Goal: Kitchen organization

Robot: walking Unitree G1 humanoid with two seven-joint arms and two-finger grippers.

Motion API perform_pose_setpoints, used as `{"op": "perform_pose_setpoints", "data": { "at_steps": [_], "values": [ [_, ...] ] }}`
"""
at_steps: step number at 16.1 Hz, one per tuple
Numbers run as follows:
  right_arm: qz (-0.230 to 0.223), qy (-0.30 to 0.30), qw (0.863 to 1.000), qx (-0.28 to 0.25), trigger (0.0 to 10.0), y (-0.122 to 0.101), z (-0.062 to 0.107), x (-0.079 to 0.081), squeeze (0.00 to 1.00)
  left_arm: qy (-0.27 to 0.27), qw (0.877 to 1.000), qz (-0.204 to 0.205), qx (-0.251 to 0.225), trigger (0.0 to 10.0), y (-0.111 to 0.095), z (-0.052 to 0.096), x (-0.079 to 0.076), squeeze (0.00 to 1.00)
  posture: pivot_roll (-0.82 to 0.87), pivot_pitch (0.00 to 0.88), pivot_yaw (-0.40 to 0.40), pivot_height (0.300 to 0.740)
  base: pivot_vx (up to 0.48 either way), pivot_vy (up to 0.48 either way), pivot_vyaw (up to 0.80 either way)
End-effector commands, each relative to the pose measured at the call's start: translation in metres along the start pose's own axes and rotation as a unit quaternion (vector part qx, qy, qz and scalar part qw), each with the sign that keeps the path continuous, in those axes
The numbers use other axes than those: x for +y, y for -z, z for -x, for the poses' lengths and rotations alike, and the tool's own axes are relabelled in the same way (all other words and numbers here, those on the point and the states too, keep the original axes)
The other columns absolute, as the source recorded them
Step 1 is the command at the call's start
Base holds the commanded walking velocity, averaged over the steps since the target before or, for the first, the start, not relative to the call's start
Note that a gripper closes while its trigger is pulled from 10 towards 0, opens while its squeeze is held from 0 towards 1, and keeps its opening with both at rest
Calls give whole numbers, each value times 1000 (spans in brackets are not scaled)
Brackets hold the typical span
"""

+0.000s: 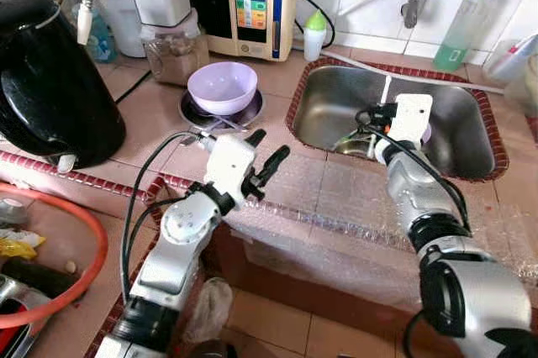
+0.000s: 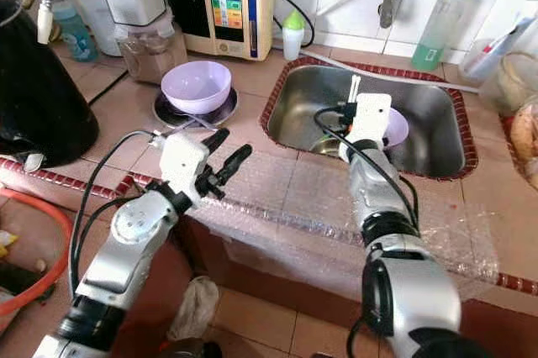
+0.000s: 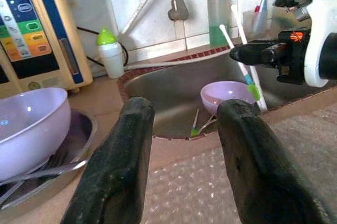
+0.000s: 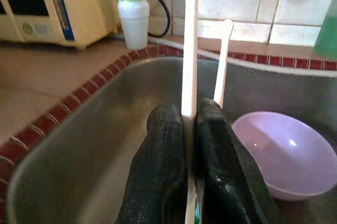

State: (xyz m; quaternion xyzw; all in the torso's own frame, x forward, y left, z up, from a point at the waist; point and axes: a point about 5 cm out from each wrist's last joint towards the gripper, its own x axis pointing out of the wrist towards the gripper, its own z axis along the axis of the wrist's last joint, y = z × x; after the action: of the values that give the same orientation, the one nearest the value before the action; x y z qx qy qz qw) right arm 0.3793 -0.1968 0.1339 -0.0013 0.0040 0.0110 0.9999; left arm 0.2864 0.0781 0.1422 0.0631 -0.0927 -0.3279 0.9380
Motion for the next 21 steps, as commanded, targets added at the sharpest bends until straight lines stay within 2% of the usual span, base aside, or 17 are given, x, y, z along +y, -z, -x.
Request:
{"op": "perform_pose_setpoints", "data": {
  "at_steps": [1,4,9,11,12,13,14,15,16,17,18,19,20,21],
  "values": [
    [7,-5,1000,15,10000,6,1,1,1000,13,1000,-10,-1,10000,-4,0,-2,1000,36,0,70,740,0,0,0],
    [12,-2,1000,11,10000,5,1,-2,1000,14,1000,-19,12,10000,0,4,-3,1000,34,0,79,740,0,0,0],
    [5,-5,1000,8,10000,10,4,-3,1000,-10,999,-28,12,10000,-3,-2,3,1000,19,0,82,740,0,0,0],
    [-9,-26,1000,-6,10000,10,6,3,1000,-55,998,-18,7,10000,-8,-6,17,1000,19,0,81,740,0,0,0],
    [-14,-47,999,-19,10000,13,10,9,1000,-92,996,-12,3,10000,-14,-9,31,1000,7,0,73,740,0,0,0],
    [-13,-59,998,-27,10000,16,13,14,1000,-111,994,-12,1,10000,-18,-9,38,1000,1,0,73,740,0,0,0],
    [-22,-75,996,-36,10000,22,22,18,1000,-146,989,-21,-9,10000,-24,-9,55,1000,-13,0,76,740,0,0,0],
    [-21,-84,995,-44,10000,26,30,21,1000,-173,985,-15,-8,10000,-27,-8,67,835,-26,0,81,740,0,0,0],
    [-21,-87,995,-48,10000,29,35,22,1000,-188,982,-5,-9,10000,-28,-8,74,835,-26,0,81,740,0,0,0],
    [-26,-85,994,-60,10000,31,47,24,1000,-219,976,16,6,10000,-30,-11,86,251,-46,0,84,740,0,0,0],
    [-25,-101,993,-64,10000,34,62,29,1000,-232,972,23,11,10000,-34,-15,96,0,-58,0,87,740,0,0,0],
    [-27,-113,991,-61,10000,36,72,35,1000,-241,970,15,13,10000,-37,-18,103,0,-68,0,89,740,0,0,0],
    [-31,-116,991,-60,10000,36,76,37,1000,-247,969,12,13,10000,-38,-18,106,0,-74,0,91,740,0,0,0],
    [-33,-126,990,-51,10000,40,90,46,1000,-274,961,22,12,10000,-40,-18,121,0,-107,15,98,740,0,0,0]
  ]
}}
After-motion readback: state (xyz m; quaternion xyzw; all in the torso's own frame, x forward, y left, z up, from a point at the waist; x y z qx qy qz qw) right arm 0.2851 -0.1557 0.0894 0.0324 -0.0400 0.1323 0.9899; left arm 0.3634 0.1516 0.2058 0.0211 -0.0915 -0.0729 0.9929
